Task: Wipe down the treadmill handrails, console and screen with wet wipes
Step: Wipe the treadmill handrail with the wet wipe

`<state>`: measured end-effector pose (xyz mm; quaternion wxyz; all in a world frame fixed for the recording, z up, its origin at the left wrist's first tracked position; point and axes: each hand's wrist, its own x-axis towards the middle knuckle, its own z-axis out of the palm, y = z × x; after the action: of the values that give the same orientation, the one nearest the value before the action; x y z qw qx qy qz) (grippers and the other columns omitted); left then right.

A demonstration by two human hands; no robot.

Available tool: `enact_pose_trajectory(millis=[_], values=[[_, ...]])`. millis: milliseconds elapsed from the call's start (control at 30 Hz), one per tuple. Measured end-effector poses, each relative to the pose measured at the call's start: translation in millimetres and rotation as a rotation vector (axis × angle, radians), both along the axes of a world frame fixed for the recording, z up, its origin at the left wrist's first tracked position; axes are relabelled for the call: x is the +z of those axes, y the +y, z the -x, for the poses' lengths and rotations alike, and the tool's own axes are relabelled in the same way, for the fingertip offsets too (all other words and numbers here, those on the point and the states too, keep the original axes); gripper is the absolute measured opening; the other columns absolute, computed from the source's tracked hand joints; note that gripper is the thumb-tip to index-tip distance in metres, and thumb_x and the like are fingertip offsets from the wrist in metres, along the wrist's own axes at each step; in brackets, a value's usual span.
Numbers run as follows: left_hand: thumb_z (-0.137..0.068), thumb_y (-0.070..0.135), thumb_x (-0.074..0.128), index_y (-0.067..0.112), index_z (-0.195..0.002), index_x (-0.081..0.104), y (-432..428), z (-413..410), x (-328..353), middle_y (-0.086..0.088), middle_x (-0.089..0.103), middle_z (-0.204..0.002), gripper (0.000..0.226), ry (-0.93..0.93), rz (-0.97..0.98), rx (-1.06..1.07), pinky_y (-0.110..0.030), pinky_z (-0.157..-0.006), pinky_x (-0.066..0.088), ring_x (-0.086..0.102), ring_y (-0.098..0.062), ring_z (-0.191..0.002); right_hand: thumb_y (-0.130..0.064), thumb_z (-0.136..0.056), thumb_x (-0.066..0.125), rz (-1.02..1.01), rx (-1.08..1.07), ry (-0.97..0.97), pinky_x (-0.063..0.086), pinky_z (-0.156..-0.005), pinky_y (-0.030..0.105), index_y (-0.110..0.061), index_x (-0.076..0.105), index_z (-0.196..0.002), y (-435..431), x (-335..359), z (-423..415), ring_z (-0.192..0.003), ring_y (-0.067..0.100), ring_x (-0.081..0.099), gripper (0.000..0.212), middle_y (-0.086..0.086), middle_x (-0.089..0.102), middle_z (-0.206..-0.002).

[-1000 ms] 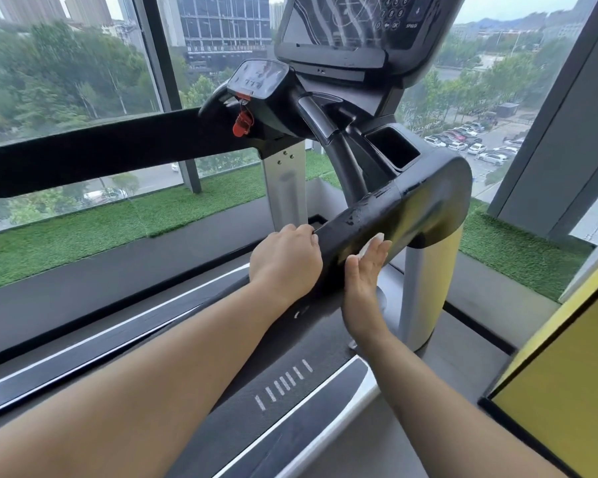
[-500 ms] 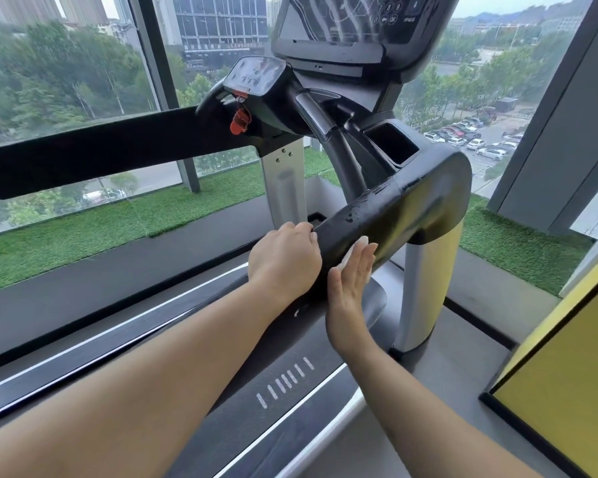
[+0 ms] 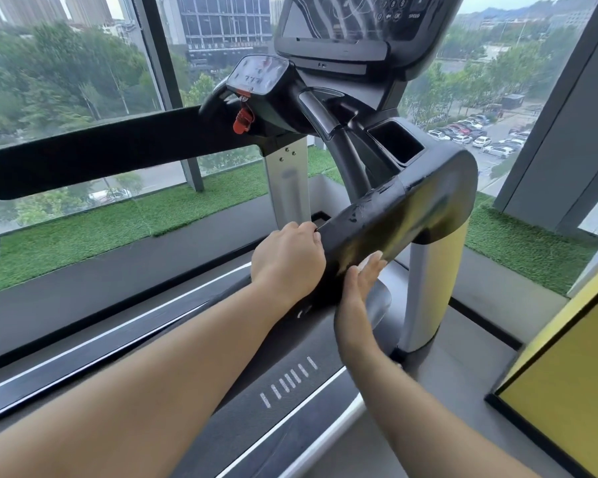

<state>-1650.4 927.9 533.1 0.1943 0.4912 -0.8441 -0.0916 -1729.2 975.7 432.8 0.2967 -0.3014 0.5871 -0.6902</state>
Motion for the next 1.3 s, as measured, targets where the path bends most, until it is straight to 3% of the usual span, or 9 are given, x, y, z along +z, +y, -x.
enact_pose_trajectory(millis=[133,300,433,533,733,933,1033,1167,1300], values=[[-0.101,0.027,0.024,0.017,-0.118,0.055,1,-1,0,-0.004,0.058,-0.115,0.037,-0.012,0.011,-0.005,-0.03,-0.072,0.034,0.054,-0.027,-0.103,-0.03,-0.104,0.02,0.038,0.042,0.13,-0.008,-0.112,0.019,-0.04,-0.019,-0.14,8,-13,-4,-0.138,-0.007,-0.02,0.054,-0.019,-0.026,-0.152],[-0.102,0.027,0.023,0.017,-0.114,0.055,0,0,-1,-0.003,0.058,-0.112,0.036,-0.011,0.007,-0.015,-0.031,-0.071,0.034,0.053,-0.026,-0.1,-0.064,-0.093,0.02,-0.026,-0.098,-0.185,0.0,-0.12,0.036,-0.032,-0.006,-0.151,-36,4,78,-0.144,0.001,-0.005,0.071,-0.017,-0.009,-0.158],[-0.102,0.027,0.023,0.017,-0.12,0.054,1,0,-1,-0.003,0.058,-0.115,0.038,-0.002,0.003,-0.009,-0.031,-0.073,0.035,0.054,-0.026,-0.103,-0.06,-0.097,0.021,-0.027,-0.03,-0.265,0.007,-0.12,0.039,-0.039,-0.004,-0.15,-27,-17,45,-0.144,0.002,0.005,0.062,-0.021,-0.005,-0.157],[-0.102,0.027,0.023,0.018,-0.121,0.054,0,0,0,-0.003,0.058,-0.116,0.038,0.001,0.003,0.0,-0.031,-0.073,0.034,0.054,-0.026,-0.103,-0.076,-0.079,0.031,0.042,0.129,-0.275,0.008,-0.12,0.04,-0.046,-0.002,-0.148,-9,-36,12,-0.142,-0.002,0.01,0.082,-0.028,0.0,-0.155],[-0.102,0.028,0.024,0.021,-0.122,0.054,2,2,-1,-0.001,0.058,-0.115,0.037,0.0,0.0,0.028,-0.032,-0.075,0.038,0.053,-0.025,-0.104,-0.099,-0.051,0.036,-0.085,0.009,-0.303,0.008,-0.12,0.038,-0.04,0.007,-0.15,-37,-23,77,-0.144,-0.001,0.007,0.12,-0.019,0.005,-0.158],[-0.101,0.027,0.026,0.021,-0.113,0.056,3,4,2,0.0,0.059,-0.111,0.033,-0.016,-0.01,0.056,-0.03,-0.071,0.033,0.053,-0.023,-0.099,-0.054,-0.098,0.019,0.029,0.141,-0.058,-0.005,-0.113,0.025,-0.045,-0.02,-0.143,14,-11,1,-0.139,-0.007,-0.019,0.06,-0.025,-0.027,-0.15],[-0.101,0.028,0.027,0.023,-0.117,0.056,4,3,2,0.002,0.06,-0.115,0.033,-0.013,-0.01,0.062,-0.03,-0.074,0.036,0.054,-0.022,-0.103,-0.05,-0.099,0.016,0.023,0.142,0.027,-0.004,-0.112,0.021,-0.04,-0.022,-0.144,13,-14,18,-0.139,-0.005,-0.02,0.059,-0.019,-0.029,-0.151],[-0.102,0.028,0.027,0.024,-0.122,0.054,6,4,3,0.003,0.059,-0.12,0.034,-0.02,-0.016,0.076,-0.031,-0.08,0.038,0.053,-0.021,-0.11,-0.06,-0.096,0.014,-0.155,-0.035,-0.059,0.014,-0.116,0.024,-0.025,0.006,-0.153,-19,7,78,-0.145,0.012,0.014,0.067,-0.002,0.01,-0.16],[-0.102,0.028,0.028,0.024,-0.121,0.054,6,6,4,0.004,0.058,-0.121,0.034,-0.018,-0.025,0.096,-0.03,-0.078,0.038,0.053,-0.02,-0.109,-0.063,-0.092,0.015,-0.05,0.066,0.116,-0.006,-0.116,0.021,-0.03,-0.015,-0.148,-3,9,36,-0.144,0.005,-0.013,0.072,-0.008,-0.019,-0.157]])
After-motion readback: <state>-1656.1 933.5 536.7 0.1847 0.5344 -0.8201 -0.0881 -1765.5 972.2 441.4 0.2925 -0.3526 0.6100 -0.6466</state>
